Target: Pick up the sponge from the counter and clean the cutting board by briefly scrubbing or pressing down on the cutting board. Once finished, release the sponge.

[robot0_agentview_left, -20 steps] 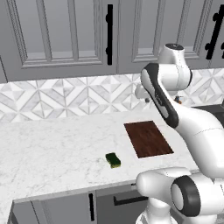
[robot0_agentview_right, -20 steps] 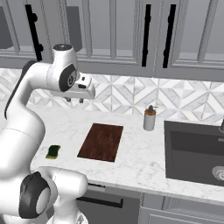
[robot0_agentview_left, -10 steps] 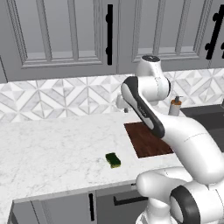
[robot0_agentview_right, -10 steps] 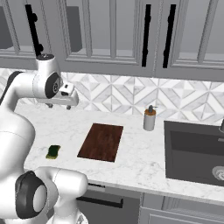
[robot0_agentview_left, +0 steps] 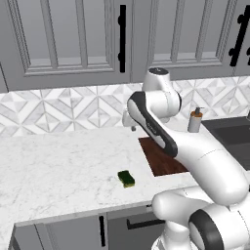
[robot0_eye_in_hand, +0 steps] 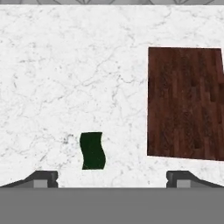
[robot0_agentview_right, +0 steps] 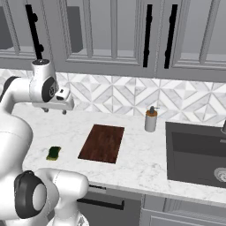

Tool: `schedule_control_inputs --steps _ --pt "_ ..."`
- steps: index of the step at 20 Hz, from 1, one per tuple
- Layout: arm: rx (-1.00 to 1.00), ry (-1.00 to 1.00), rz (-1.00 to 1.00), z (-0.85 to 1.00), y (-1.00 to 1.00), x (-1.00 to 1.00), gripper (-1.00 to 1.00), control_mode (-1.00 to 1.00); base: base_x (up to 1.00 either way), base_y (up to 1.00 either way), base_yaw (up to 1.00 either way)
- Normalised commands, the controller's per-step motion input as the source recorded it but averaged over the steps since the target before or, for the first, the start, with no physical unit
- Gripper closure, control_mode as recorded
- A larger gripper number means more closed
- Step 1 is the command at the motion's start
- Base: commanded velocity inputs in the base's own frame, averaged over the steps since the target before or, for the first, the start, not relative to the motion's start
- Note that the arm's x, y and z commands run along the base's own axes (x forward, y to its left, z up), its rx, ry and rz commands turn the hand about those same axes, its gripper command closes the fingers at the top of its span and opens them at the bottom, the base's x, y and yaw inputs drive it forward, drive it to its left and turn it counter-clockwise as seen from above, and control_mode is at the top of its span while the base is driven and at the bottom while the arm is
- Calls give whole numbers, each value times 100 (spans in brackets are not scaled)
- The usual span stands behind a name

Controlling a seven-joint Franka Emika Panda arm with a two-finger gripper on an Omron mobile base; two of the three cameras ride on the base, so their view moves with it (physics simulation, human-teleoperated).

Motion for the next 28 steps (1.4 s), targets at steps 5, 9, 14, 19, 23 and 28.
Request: schedule_control_inputs --steps 5,9,14,19,23,28 --pt "0 12 0 -50 2 -21 -100 -100 0 0 0" --pt "0 14 0 -55 10 -16 -100 -100 0 0 0" --pt "0 9 0 -42 22 -4 -100 -100 0 0 0" --pt "0 6 0 -22 27 0 -100 -100 0 0 0" --pt "0 5 0 -16 19 0 -100 -100 0 0 0" --pt "0 7 0 -23 17 0 -100 -100 0 0 0"
